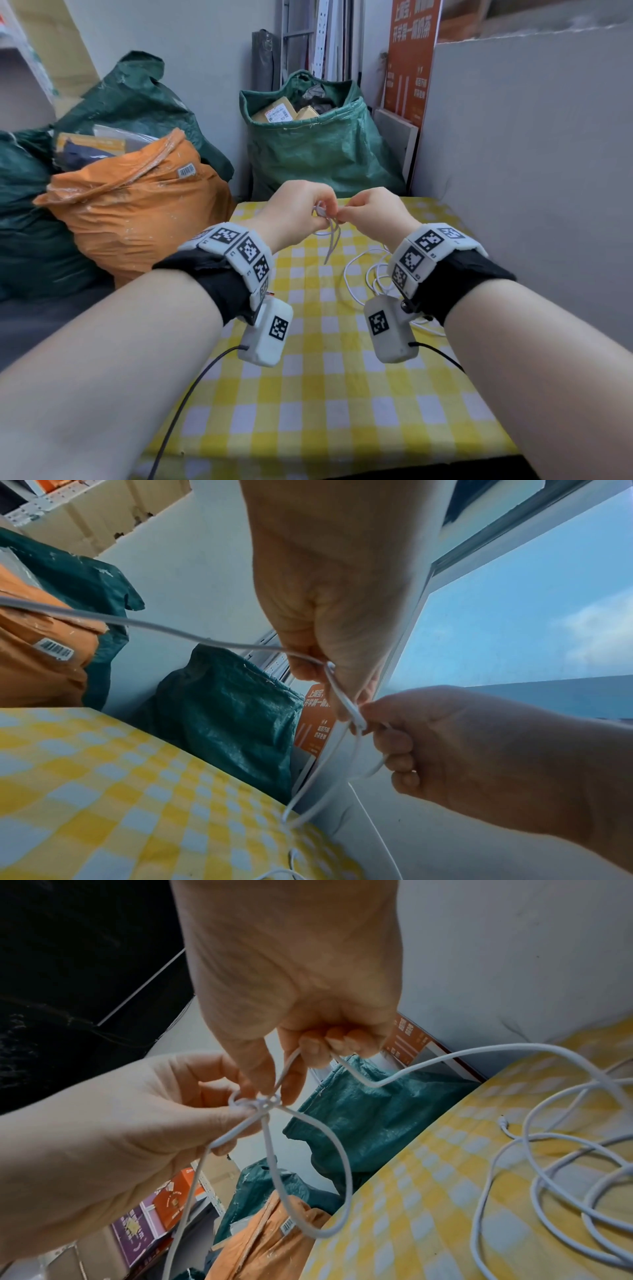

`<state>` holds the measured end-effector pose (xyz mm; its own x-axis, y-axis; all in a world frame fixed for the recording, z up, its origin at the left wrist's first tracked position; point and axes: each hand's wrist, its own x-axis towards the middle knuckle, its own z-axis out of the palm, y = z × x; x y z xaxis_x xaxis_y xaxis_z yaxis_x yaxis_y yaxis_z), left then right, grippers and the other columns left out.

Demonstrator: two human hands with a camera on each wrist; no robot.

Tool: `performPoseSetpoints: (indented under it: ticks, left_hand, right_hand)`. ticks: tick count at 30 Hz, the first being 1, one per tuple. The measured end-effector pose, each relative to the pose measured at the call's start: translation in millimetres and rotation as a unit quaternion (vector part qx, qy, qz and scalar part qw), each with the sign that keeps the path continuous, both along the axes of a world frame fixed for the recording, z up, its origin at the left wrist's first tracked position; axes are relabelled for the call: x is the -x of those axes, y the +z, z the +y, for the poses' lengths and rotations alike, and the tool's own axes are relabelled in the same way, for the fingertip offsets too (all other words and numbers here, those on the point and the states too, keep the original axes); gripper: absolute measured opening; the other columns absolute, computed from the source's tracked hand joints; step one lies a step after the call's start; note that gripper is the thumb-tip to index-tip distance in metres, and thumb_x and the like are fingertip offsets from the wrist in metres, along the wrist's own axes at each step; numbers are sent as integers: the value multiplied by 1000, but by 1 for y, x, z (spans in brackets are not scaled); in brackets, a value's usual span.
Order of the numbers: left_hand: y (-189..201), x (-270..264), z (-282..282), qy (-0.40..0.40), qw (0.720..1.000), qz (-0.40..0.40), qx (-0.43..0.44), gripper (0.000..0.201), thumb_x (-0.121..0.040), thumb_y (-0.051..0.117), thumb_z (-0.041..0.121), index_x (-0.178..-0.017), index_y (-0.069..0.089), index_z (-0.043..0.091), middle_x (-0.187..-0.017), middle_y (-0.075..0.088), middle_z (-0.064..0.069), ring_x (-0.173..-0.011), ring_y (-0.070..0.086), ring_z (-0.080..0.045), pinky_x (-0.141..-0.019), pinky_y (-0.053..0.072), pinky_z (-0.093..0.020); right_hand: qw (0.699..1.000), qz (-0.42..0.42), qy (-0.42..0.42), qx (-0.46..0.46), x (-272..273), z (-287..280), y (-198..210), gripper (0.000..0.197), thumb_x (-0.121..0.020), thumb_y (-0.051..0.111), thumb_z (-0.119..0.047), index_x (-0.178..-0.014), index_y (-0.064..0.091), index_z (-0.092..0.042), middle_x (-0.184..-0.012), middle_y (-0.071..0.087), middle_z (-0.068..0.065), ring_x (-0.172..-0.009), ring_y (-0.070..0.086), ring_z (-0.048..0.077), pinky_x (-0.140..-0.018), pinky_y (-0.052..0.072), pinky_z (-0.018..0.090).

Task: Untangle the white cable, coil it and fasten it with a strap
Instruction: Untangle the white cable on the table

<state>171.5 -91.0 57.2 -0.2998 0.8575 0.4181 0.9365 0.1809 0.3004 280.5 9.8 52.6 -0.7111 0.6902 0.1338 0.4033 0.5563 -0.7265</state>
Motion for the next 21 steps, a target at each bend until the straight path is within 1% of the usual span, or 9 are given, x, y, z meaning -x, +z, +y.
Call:
performPoseSetpoints:
  ticks: [4, 6, 8, 10, 13, 15, 16, 18, 21]
  left_hand:
    - [0, 2, -1, -7, 1000, -10, -18, 8, -81, 72, 18, -85, 69, 12, -61, 47, 15, -57, 45, -3, -51, 29, -10]
    - [-3, 2, -1, -6, 999, -38, -26, 8, -83, 70, 18, -82, 68, 10, -59, 47, 12, -54, 44, -3, -50, 31, -11]
    - [-6, 0, 0, 1, 993, -111, -47, 9, -86, 66, 16, -79, 64, 10, -63, 54, 5, -56, 49, -6, -51, 43, -16]
    - [-7, -1, 0, 7, 971, -227, -73, 12, -90, 57, 11, -78, 61, 11, -73, 61, -3, -59, 57, -11, -54, 54, -25]
    - [-6, -4, 4, 23, 921, -378, -94, 23, -97, 43, 8, -78, 56, 11, -78, 63, -7, -59, 58, -14, -52, 55, -28]
    - [-2, -9, 6, 39, 867, -483, -113, 26, -98, 37, 8, -78, 54, 9, -74, 60, -11, -57, 57, -19, -52, 54, -30]
    - [1, -10, 6, 40, 830, -542, -122, 29, -100, 36, 13, -77, 54, 8, -70, 59, -10, -55, 56, -20, -51, 53, -29]
    - [3, -9, 3, 21, 759, -641, -111, 45, -102, 29, 34, -76, 54, 7, -62, 58, -10, -50, 54, -21, -51, 50, -27]
    - [4, 0, -5, -38, 696, -716, -49, 77, -96, 11, 59, -83, 59, 1, -63, 61, -14, -52, 56, -23, -53, 50, -26]
  right_hand:
    - [999, -9, 3, 37, -2, 0, 4, 15, -76, 68, -27, -79, 68, -13, -55, 44, -5, -52, 40, 11, -47, 31, 23]
    - [999, -12, 3, 41, -3, 0, 6, 12, -76, 67, -25, -75, 65, -13, -52, 40, -4, -48, 36, 11, -45, 29, 22]
    - [999, -15, 10, 39, -3, 1, 8, 12, -76, 66, -23, -75, 65, -12, -53, 39, -4, -48, 36, 12, -46, 30, 22]
    - [999, -22, 19, 35, -3, 2, 9, 11, -77, 65, -21, -74, 62, -11, -54, 37, -2, -49, 34, 13, -47, 29, 23]
    - [999, -35, 20, 21, -2, 4, 6, 21, -79, 61, -17, -62, 49, -14, -53, 36, -2, -49, 32, 14, -46, 27, 23]
    - [999, -36, 22, 11, -1, 4, 4, 24, -79, 60, -16, -59, 46, -16, -54, 38, -1, -50, 32, 14, -45, 28, 23]
    - [999, -36, 26, 9, -1, 4, 4, 23, -78, 61, -15, -59, 47, -17, -55, 39, -2, -50, 33, 14, -46, 29, 23]
    - [999, -36, 34, 7, -2, 4, 3, 23, -76, 63, -13, -58, 48, -18, -56, 41, -3, -51, 34, 13, -46, 30, 23]
    - [998, -53, 39, -10, -3, 6, 2, 26, -74, 66, -12, -57, 48, -19, -56, 42, -5, -50, 36, 11, -46, 30, 23]
